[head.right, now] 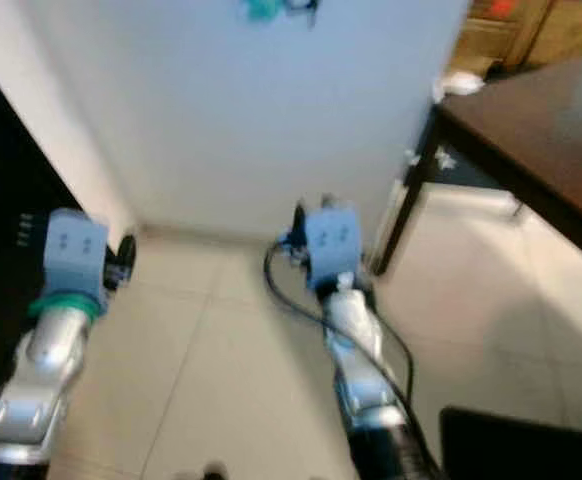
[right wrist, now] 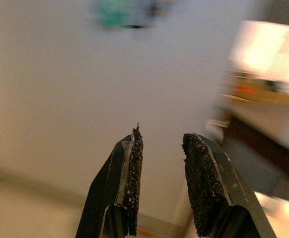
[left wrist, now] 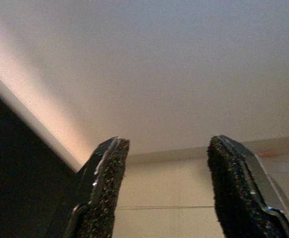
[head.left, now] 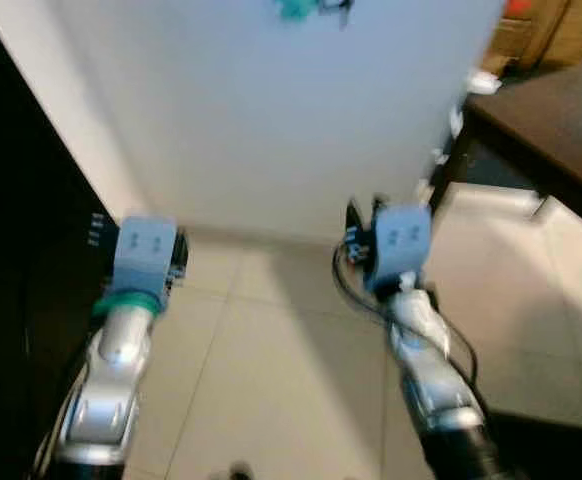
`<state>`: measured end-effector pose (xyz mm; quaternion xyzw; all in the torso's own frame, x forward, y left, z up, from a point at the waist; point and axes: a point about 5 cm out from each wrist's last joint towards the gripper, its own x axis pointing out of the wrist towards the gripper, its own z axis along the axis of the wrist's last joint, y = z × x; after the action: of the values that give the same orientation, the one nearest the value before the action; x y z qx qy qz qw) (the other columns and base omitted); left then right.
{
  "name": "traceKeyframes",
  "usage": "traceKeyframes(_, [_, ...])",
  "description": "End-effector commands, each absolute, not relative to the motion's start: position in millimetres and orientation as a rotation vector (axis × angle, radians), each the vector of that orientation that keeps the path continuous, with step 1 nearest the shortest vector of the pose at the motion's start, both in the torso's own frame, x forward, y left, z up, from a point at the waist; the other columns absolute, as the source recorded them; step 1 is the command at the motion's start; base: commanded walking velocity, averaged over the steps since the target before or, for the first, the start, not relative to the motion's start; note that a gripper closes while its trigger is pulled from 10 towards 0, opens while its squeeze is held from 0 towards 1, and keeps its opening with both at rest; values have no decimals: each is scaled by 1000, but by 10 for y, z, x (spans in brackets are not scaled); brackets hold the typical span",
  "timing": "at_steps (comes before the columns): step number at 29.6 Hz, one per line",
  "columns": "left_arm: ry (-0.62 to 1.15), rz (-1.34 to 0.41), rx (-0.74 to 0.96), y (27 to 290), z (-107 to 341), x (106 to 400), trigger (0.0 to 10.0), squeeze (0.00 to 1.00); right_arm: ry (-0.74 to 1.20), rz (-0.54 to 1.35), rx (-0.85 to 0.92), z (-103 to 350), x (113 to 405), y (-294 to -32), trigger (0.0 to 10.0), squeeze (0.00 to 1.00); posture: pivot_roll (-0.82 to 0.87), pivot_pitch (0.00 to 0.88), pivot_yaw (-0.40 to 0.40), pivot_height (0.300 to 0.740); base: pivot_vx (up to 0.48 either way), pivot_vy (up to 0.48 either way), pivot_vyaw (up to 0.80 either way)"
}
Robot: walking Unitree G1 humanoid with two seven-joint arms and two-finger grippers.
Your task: Hang keys on a hook
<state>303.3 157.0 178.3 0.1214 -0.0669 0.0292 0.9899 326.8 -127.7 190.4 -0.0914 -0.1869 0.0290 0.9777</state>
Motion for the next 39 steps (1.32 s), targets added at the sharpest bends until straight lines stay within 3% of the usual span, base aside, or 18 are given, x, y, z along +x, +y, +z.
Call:
traceKeyframes(1, [-81, 45, 258, 1621, 1725, 3055, 10000, 0, -364, 73, -176, 1877, 3301, -1261, 10000, 0, -75, 74, 100, 740, 0, 0, -800])
traceKeyframes(6, [-105, 79, 287, 1776, 1837, 3193, 10000, 0, -364, 39, -207, 1956, 3488, -1426, 10000, 0, -77, 36, 97, 740, 0, 0, -800])
traceKeyframes(8, [-166, 146, 359, 1997, 1970, 3364, 10000, 0, -363, -18, -223, 2060, 3668, -1587, 10000, 0, -81, 0, 93, 740, 0, 0, -800])
traceKeyframes(12, [-182, 164, 408, 2074, 1990, 3441, 10000, 0, -354, -37, -211, 2096, 3737, -1636, 10000, 0, -82, 0, 89, 740, 0, 0, -800])
traceKeyframes(17, [-174, 185, 405, 2152, 2003, 3544, 10000, 0, -335, -22, -211, 2109, 3805, -1616, 10000, 0, -89, 0, 86, 740, 0, 0, -800])
traceKeyframes(24, [-135, 157, 502, 2221, 2033, 3730, 10000, 0, -267, 116, -247, 1976, 3874, -1391, 10000, 0, -83, 0, 91, 740, 0, 0, -800])
traceKeyframes(30, [-8, -14, 595, 2268, 1611, 3579, 10000, 0, -106, 227, -304, 1609, 3809, -1344, 10000, 0, -92, 0, 97, 740, 0, 0, -800])
traceKeyframes(37, [10, -48, 618, 2291, 1516, 3537, 10000, 0, -76, 240, -335, 1548, 3795, -1374, 10000, 0, -93, 0, 99, 740, 0, 0, -800])
traceKeyframes(39, [-60, -83, 482, 2257, 1560, 3498, 10000, 0, -36, 256, -294, 1462, 3753, -1409, 10000, 0, -97, 0, 99, 740, 0, 0, -800])
